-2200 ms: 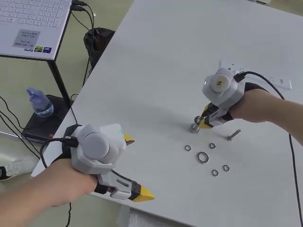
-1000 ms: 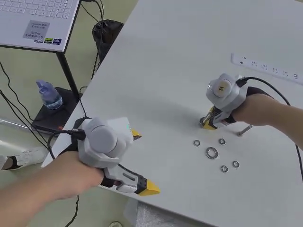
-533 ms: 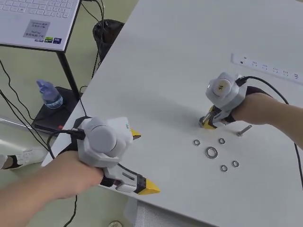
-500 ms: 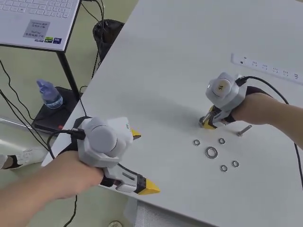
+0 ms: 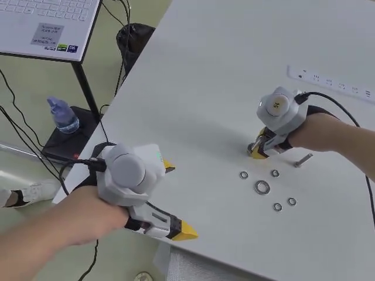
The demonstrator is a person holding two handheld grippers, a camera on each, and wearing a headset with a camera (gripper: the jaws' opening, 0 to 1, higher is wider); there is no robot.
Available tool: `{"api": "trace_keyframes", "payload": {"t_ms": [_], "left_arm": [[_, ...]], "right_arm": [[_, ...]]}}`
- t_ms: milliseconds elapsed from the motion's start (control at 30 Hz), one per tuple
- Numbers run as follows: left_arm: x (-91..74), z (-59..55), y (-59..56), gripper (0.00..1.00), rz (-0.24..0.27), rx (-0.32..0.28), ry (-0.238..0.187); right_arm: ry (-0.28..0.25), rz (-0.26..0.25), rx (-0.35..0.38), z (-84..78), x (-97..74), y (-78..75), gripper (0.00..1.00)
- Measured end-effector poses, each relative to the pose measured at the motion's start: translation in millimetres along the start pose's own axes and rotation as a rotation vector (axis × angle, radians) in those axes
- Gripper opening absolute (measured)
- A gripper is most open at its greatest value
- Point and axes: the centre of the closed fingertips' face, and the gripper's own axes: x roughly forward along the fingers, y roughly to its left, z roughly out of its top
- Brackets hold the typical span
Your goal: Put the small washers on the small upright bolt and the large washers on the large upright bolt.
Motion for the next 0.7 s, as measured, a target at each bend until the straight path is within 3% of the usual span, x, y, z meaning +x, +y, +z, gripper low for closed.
{"api": "trace_keyframes", "payload": {"t_ms": [367,700], "left_arm": [[3.0,7.2,-4.8,0.89,0.007,0.008,-0.018],[6.5,15.1,-6.3,0.92,0.025,0.02,-0.028]], "right_arm": [[-0.012,0.011,-0.005,-0.7,-13.5,6.1,0.38],[-0.067,-0.018,-0.014,3.5,-43.8,8.3,0.38]]}}
